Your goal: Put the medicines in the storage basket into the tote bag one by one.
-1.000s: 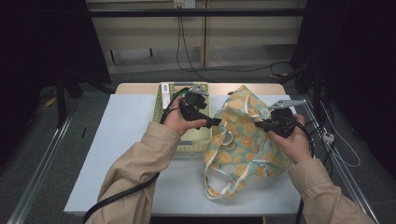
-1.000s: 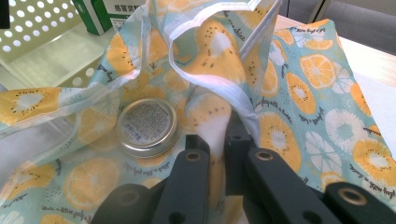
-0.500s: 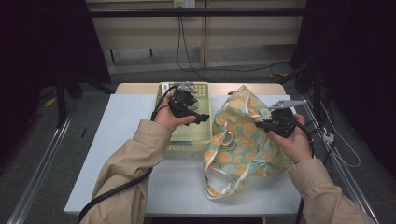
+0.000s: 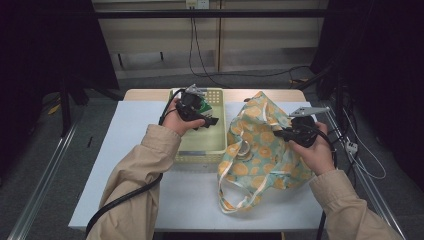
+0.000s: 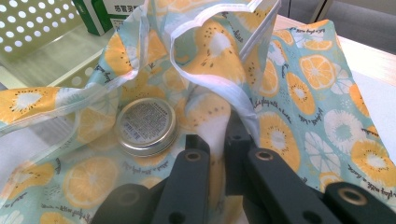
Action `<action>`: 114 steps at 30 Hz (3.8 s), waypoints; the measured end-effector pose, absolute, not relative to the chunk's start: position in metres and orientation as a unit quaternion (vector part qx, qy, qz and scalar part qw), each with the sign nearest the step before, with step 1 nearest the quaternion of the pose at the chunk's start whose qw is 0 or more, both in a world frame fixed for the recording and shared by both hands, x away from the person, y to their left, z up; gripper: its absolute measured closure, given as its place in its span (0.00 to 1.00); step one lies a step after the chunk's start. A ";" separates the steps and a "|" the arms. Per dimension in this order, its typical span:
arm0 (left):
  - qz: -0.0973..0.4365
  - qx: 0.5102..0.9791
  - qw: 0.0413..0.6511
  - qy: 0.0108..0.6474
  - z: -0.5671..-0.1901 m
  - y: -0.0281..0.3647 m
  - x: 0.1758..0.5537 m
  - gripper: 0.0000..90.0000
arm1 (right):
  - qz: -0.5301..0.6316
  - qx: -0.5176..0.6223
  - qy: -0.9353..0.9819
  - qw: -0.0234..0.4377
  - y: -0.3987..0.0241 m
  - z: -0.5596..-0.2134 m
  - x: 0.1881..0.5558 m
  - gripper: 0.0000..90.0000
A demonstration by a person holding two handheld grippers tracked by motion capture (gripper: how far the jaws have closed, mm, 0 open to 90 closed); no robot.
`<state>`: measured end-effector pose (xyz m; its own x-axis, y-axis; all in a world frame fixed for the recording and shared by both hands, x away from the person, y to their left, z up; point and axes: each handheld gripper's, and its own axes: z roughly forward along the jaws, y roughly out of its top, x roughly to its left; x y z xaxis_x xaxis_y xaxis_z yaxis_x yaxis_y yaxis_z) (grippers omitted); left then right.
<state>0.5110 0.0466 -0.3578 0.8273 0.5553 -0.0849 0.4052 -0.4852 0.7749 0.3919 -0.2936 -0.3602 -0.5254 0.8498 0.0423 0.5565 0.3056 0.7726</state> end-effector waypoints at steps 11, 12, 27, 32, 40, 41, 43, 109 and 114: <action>0.104 0.852 0.410 0.309 -0.368 0.049 0.528 0.07 | 0.384 0.448 0.785 0.191 -0.296 -0.360 0.393 0.99; 0.107 0.848 0.412 0.315 -0.368 0.049 0.530 0.07 | 0.384 0.448 0.785 0.191 -0.296 -0.360 0.393 0.99; 0.155 0.830 0.375 0.382 -0.383 0.036 0.550 0.07 | 0.389 0.446 0.783 0.188 -0.298 -0.361 0.396 0.99; 0.151 0.835 0.369 0.380 -0.383 0.036 0.560 0.07 | 0.390 0.447 0.783 0.187 -0.299 -0.361 0.397 0.99; 0.154 0.833 0.366 0.386 -0.389 0.033 0.574 0.08 | 0.392 0.446 0.783 0.186 -0.298 -0.362 0.398 0.99; 0.153 0.830 0.367 0.390 -0.390 0.033 0.575 0.08 | 0.391 0.446 0.783 0.186 -0.298 -0.362 0.399 0.99; 0.159 0.827 0.370 0.392 -0.391 0.031 0.578 0.08 | 0.391 0.447 0.783 0.185 -0.298 -0.363 0.399 0.99; 0.113 0.873 0.366 0.300 -0.384 0.038 0.546 0.10 | 0.386 0.443 0.785 0.197 -0.295 -0.357 0.389 0.98; 0.110 0.881 0.345 0.304 -0.382 0.045 0.537 0.07 | 0.386 0.444 0.784 0.197 -0.294 -0.357 0.390 0.98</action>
